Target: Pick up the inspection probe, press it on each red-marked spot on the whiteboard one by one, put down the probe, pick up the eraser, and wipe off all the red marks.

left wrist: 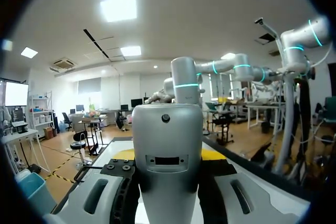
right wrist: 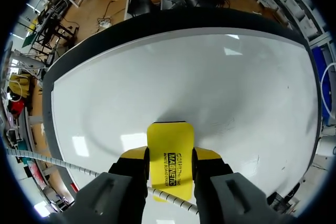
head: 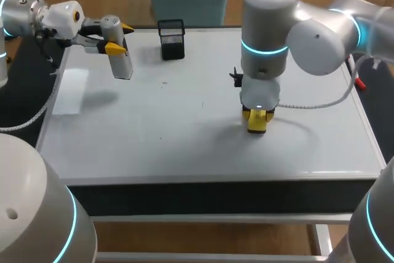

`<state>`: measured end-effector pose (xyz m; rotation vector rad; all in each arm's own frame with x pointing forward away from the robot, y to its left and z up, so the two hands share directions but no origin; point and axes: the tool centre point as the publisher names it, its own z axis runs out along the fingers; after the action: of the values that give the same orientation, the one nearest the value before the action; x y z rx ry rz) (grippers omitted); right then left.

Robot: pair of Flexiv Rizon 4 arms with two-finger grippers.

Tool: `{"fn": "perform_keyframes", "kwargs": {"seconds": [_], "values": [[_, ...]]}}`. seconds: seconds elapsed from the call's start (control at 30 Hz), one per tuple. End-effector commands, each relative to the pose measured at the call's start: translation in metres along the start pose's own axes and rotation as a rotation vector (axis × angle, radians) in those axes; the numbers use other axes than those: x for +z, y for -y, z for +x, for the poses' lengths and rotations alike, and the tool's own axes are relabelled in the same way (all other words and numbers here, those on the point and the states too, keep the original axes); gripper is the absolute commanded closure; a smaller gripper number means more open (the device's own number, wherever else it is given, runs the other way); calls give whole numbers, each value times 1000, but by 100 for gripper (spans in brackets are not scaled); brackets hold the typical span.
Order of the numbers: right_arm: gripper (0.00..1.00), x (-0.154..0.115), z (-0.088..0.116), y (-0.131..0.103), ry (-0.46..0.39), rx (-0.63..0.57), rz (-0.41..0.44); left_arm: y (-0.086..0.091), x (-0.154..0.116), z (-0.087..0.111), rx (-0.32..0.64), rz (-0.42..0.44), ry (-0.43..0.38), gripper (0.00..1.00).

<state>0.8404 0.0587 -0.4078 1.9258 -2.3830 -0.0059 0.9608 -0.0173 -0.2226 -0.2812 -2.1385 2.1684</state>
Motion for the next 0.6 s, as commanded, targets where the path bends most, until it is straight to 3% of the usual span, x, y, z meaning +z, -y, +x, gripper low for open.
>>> {"fn": "perform_keyframes", "kwargs": {"seconds": [0.03, 0.33, 0.6], "values": [[100, -16, 16, 4, 15, -5, 12, 1, 0, 0, 1, 0, -2, 100], [100, -42, 32, 30, 18, -10, 29, 1, 0, 0, 1, 0, -2, 100], [100, -48, 37, 32, 24, -2, 36, 1, 0, 0, 1, 0, -2, 100]]}}
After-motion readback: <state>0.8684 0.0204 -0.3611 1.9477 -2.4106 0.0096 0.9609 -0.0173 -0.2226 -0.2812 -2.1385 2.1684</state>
